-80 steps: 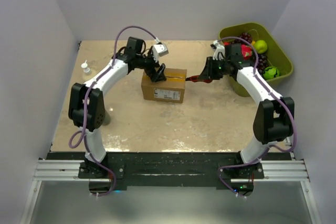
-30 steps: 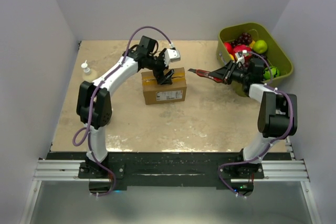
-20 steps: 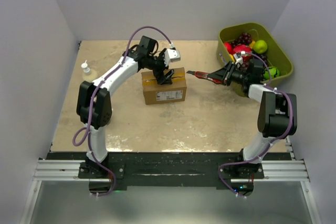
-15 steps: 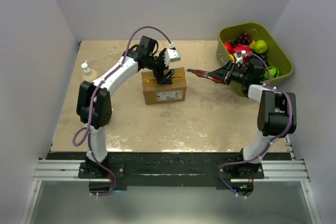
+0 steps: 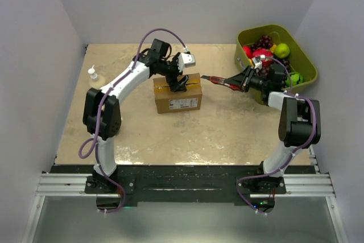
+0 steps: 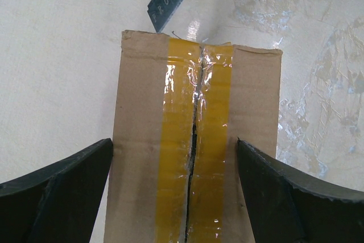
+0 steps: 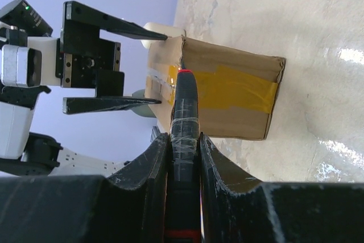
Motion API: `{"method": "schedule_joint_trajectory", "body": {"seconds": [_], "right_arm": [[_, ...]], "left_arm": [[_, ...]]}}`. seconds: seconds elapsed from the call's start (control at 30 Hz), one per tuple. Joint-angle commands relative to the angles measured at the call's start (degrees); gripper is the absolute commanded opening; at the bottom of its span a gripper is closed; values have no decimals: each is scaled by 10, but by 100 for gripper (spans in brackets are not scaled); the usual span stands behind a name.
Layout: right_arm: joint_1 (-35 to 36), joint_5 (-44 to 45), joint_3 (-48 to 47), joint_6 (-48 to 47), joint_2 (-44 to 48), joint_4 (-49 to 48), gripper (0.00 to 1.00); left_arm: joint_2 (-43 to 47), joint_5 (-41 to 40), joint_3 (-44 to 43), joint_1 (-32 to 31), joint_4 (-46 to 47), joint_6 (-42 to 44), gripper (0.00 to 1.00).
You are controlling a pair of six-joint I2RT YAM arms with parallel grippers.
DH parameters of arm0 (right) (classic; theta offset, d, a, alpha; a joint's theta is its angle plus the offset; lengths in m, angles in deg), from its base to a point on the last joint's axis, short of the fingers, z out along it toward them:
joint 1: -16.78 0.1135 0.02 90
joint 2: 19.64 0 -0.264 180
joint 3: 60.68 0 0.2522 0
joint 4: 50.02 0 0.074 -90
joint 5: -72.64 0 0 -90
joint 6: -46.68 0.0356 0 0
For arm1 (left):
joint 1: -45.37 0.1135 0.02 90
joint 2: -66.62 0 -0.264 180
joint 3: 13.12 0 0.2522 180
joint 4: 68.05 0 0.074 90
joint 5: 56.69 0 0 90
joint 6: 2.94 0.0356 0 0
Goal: Unpack the express box
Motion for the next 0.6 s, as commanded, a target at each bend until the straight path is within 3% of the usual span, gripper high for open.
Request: {"method": "schedule_joint_trajectory", "body": {"seconds": [0.0, 0.23, 0.43, 0.57], "right_arm": [[6, -23, -16, -15, -5, 25, 0], [7, -38, -12, -3, -13, 17, 0], [8, -59, -3, 66, -33, -28, 0], [8, -69, -17, 37, -41, 16, 0]], "left_arm": [[-18, -40, 15, -2, -6, 25, 93], [-18, -40, 18, -2, -4, 23, 93], [-19, -46, 21, -2, 2, 22, 93], [-22, -56, 24, -2, 11, 20, 92]]}}
